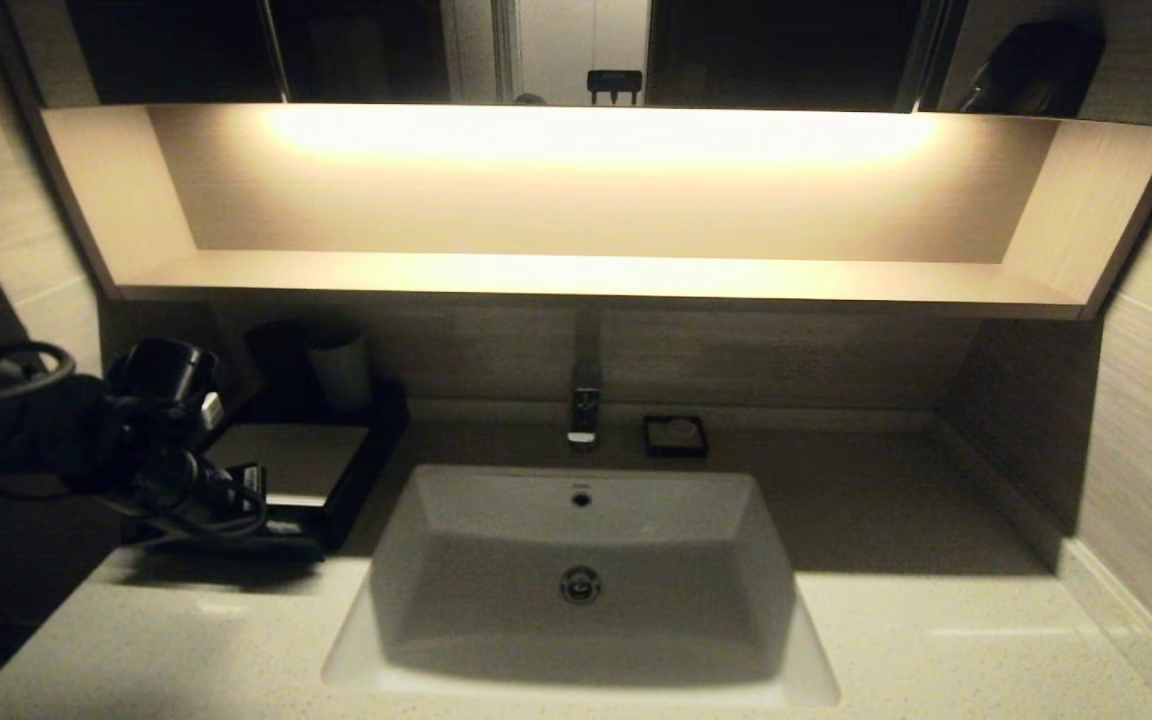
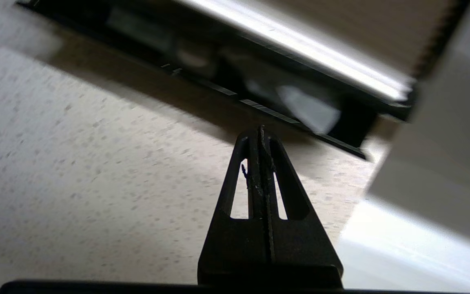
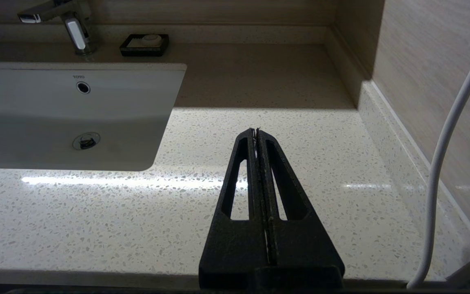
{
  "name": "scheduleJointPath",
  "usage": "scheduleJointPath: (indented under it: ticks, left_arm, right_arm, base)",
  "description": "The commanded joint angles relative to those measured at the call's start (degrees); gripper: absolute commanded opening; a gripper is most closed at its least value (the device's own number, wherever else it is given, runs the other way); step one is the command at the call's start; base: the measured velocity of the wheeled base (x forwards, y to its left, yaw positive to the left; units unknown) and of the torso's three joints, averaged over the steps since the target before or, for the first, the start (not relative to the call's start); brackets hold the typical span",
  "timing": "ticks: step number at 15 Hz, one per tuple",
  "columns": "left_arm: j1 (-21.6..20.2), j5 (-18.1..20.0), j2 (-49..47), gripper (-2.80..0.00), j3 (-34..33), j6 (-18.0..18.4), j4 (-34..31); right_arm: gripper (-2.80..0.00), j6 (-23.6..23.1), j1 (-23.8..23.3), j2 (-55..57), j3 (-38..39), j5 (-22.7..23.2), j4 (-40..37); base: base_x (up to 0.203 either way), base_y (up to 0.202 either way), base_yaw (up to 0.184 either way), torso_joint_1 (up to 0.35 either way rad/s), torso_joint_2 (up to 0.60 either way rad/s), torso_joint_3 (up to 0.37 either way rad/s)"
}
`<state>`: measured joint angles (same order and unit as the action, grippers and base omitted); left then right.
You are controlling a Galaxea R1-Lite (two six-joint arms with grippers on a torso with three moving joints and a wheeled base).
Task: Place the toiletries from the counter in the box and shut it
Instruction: Close the drawer
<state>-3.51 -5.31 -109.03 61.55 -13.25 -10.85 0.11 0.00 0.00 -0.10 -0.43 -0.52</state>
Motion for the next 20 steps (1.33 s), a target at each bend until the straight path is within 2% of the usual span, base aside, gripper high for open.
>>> scheduleJointPath:
  ticks: [1,7,13,20]
  left_arm:
    - [1.79,0.02,0.23,-2.8,0.4,-0.18,0.06]
    - [4.92,-0.04,-3.39,-2.8,0.33,-0.53,2.8]
    - [4.92,-0.4,-6.72,-2.8,0.5,-0.55,5.58]
    - [4.92,-0.49,-6.63,-2.8,0.41,-0.55,5.53]
  right_arm:
    - [-2.8,-0.02,0.0,0.0,0.01,-0.01,0.0]
    - [-2.8,-0.02,0.0,0.0,0.01,-0.01,0.0]
    - [-2.8,-0.02,0.0,0.0,0.01,-0.01,0.0]
    - [-2.8,-0.02,0.0,0.0,0.01,-0.01,0.0]
  base:
    - [0.0,0.0,0.0,0.0,0.0,0.0]
    - [0.0,0.0,0.0,0.0,0.0,0.0]
    - [0.0,0.0,0.0,0.0,0.0,0.0]
    - [0.0,0.0,0.0,0.0,0.0,0.0]
